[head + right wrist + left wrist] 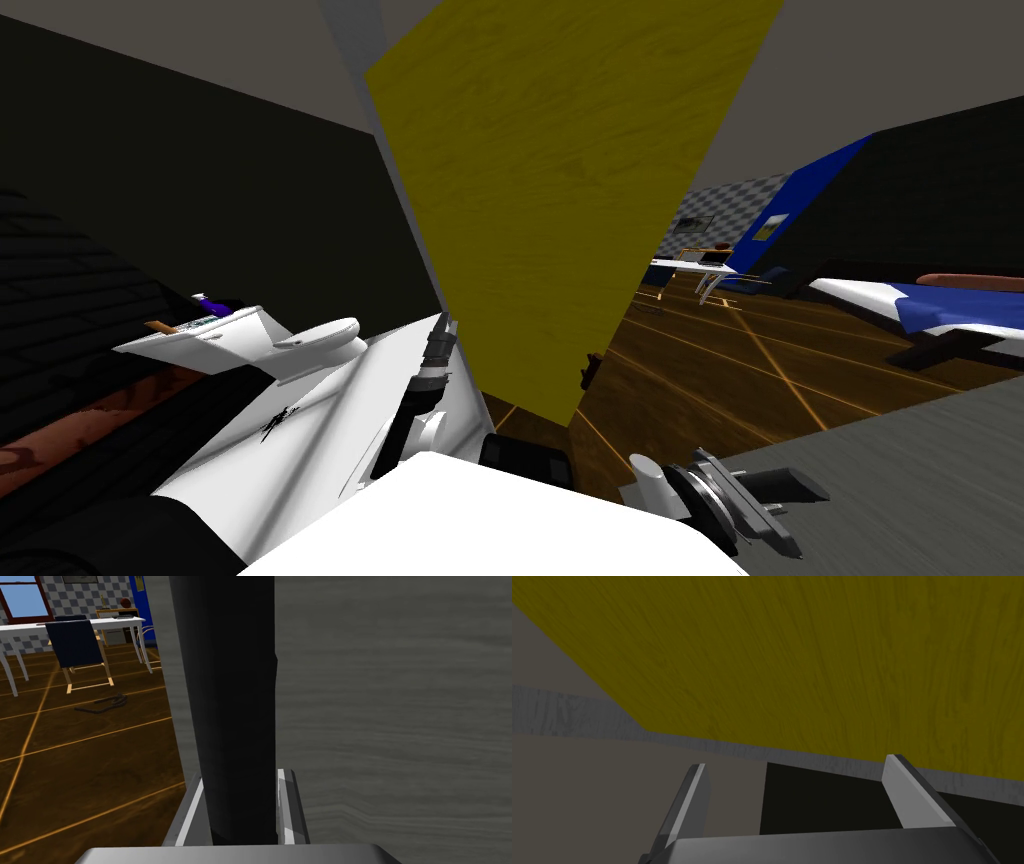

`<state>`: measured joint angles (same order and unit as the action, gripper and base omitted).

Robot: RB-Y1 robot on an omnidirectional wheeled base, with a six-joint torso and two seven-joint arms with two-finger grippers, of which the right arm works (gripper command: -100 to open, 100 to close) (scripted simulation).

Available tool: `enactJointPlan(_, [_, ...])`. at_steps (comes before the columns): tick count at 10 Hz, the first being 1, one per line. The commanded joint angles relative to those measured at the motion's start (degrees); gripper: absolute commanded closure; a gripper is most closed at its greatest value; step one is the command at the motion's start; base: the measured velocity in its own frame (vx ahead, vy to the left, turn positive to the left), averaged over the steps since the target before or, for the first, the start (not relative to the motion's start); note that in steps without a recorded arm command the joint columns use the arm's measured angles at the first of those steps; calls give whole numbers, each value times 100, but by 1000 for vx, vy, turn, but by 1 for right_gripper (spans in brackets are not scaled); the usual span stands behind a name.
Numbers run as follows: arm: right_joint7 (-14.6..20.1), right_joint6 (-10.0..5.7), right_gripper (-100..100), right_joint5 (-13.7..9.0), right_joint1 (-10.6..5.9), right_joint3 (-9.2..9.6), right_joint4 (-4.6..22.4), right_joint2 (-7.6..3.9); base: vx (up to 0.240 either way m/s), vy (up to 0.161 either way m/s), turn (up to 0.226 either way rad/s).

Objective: Push the door open

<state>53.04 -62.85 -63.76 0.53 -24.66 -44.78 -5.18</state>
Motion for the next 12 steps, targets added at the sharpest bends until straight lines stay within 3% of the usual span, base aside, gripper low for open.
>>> enactJointPlan(1, [-97, -99, 100, -30, 6, -201, -45, -14, 6, -69, 50])
enactJointPlan(4, [-127, -234, 100, -50, -116, -433, 77, -23, 13, -102, 66])
enactJointPlan(7, [-136, -279, 100, -57, -157, -511, 118, -26, 1, -63, 24])
enactJointPlan(12, [-179, -471, 100, -86, -332, -841, 291, -31, 7, -60, 46])
